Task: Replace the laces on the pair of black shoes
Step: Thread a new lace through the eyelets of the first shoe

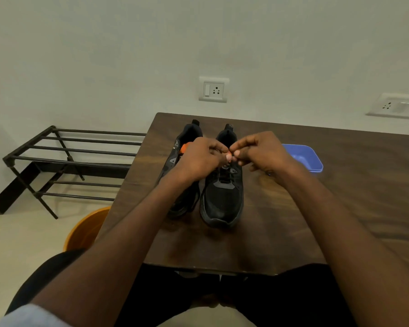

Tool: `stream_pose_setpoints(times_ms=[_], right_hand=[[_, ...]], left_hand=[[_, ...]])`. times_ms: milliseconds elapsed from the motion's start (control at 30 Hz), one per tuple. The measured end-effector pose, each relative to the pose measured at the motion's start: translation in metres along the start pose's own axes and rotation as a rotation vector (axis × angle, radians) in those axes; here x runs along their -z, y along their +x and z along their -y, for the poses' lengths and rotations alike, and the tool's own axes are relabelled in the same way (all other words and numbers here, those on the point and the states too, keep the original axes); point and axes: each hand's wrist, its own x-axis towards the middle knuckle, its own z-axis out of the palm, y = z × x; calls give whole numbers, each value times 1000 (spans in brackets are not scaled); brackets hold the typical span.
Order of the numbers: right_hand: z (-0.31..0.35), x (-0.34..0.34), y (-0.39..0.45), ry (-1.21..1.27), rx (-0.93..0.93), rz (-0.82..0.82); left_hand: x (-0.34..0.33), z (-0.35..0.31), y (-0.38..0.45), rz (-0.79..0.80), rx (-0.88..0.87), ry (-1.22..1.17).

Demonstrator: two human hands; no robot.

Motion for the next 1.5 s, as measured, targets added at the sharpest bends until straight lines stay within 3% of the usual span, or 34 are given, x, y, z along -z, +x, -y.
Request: stream_pose_setpoints(times_ms=[133, 267, 433, 600, 800, 1233, 1400, 1500], right_hand=[[-2, -9, 5, 12, 28, -81], [-20, -17, 21, -287, -15, -261], [-31, -39, 30, -446, -187, -206], [-31, -33, 30, -306, -230, -198], [-20, -30, 21, 9, -305, -67], [-24, -33, 25, 41, -313, -83], [-24, -36, 27, 52, -331, -97], [-24, -39, 27, 38, -329, -109]], left_hand=[[-9, 5, 3, -38, 101, -112], [-17, 17, 8, -208, 32, 172], [-24, 25, 7, -227, -56, 352], [-26, 21, 5, -213, -81, 394], [-31, 21, 2, -160, -41, 476], [-28, 34, 15, -80, 114, 268], [-34, 25, 8, -191, 103, 536], [-40, 21, 5, -214, 133, 580]])
